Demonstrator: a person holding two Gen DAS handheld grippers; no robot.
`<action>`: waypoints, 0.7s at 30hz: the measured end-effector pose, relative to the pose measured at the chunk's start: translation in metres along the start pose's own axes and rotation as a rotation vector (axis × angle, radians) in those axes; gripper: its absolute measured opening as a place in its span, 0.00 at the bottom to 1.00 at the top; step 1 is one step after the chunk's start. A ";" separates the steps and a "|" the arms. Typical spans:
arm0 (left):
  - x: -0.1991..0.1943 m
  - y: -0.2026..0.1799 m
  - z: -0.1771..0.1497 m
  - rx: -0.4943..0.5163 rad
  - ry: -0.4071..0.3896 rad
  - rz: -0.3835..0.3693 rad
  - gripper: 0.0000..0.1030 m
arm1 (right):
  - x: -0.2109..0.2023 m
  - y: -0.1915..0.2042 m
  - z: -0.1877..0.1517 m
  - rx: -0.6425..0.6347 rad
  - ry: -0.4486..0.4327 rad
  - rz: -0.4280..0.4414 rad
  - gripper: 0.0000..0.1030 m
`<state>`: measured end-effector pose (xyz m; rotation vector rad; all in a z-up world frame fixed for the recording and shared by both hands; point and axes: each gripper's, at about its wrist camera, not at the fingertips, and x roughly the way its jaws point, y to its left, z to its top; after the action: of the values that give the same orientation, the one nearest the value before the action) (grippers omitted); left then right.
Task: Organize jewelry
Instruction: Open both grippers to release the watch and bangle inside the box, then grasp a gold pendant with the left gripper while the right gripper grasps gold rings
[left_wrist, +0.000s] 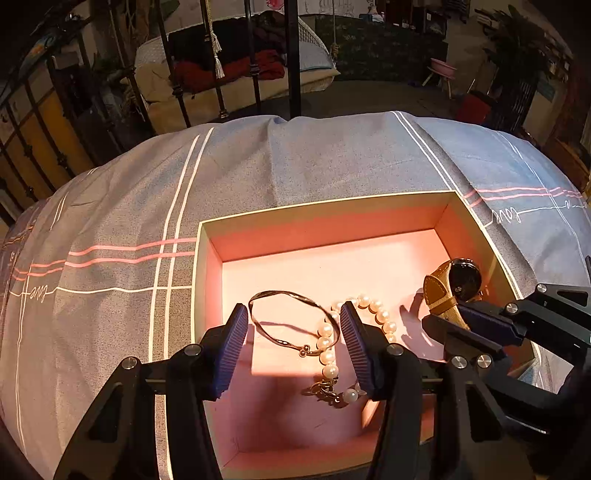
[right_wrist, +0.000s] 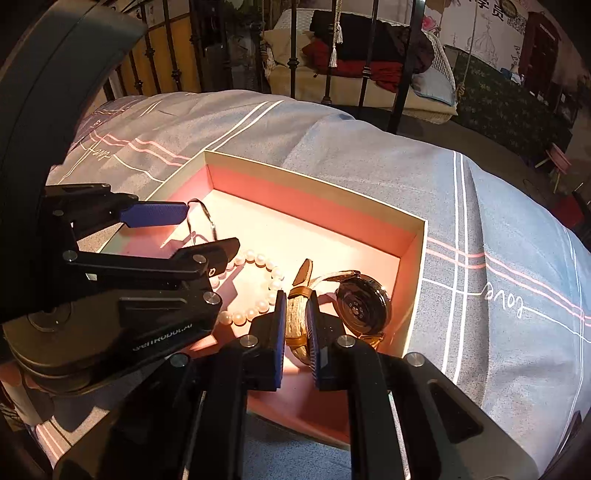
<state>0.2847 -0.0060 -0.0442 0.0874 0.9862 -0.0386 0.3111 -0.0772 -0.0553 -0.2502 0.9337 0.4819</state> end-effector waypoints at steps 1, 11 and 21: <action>-0.003 0.000 0.000 0.000 -0.008 0.005 0.54 | -0.001 0.000 -0.001 0.000 -0.001 0.000 0.12; -0.049 0.007 -0.012 -0.021 -0.108 -0.020 0.74 | -0.048 0.008 -0.020 0.010 -0.117 -0.018 0.64; -0.099 -0.006 -0.115 -0.017 -0.135 -0.133 0.78 | -0.105 0.018 -0.140 0.140 -0.190 0.036 0.65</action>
<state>0.1341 -0.0025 -0.0255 0.0030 0.8560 -0.1558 0.1510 -0.1489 -0.0503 -0.0589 0.7832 0.4626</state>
